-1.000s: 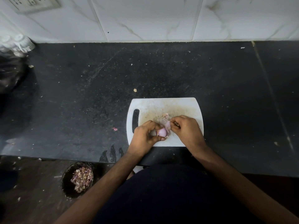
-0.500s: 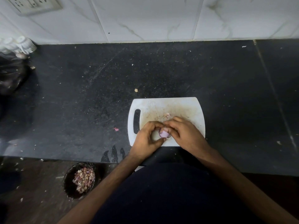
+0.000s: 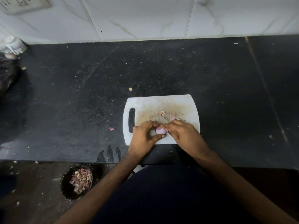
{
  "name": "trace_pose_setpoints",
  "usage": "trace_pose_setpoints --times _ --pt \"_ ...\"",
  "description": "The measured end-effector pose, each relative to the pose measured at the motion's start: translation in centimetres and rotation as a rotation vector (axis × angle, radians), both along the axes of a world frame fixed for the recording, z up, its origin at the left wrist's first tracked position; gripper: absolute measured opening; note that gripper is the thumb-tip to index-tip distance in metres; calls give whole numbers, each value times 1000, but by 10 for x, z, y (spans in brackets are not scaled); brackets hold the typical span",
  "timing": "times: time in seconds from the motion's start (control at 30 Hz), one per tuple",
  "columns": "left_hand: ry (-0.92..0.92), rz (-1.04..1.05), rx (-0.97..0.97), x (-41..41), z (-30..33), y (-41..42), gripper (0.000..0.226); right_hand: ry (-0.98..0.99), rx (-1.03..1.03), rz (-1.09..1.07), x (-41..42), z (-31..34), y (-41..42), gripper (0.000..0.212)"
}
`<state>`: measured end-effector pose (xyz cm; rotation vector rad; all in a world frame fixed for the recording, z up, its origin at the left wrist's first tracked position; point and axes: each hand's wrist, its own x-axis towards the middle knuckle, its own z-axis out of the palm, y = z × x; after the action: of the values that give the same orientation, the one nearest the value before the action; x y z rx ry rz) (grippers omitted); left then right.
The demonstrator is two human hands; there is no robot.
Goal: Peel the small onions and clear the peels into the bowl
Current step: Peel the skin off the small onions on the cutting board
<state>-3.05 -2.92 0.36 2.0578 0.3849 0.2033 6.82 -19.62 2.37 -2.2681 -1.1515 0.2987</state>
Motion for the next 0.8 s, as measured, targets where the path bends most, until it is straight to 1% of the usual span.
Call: trace_pose_setpoints --times 0.1,0.23,0.33,0.43,0.57,0.8 --pt "2 -7 32 -1 -4 2 31 -4 19 13 1 0 1 21" --pt "-8 -57 65 -1 -6 6 30 -93 4 78 1 2 1 12" --pt "-1 -110 155 0 -5 7 28 -72 8 32 3 -1 4 9" --pt "-12 -128 166 1 -4 8 27 -49 40 -35 -1 -3 7 1" --pt "-42 -136 191 -2 -5 7 26 -42 13 -121 -9 -2 13 9" --pt "-70 -116 150 -2 -10 6 27 -9 -59 -193 -16 5 19 20"
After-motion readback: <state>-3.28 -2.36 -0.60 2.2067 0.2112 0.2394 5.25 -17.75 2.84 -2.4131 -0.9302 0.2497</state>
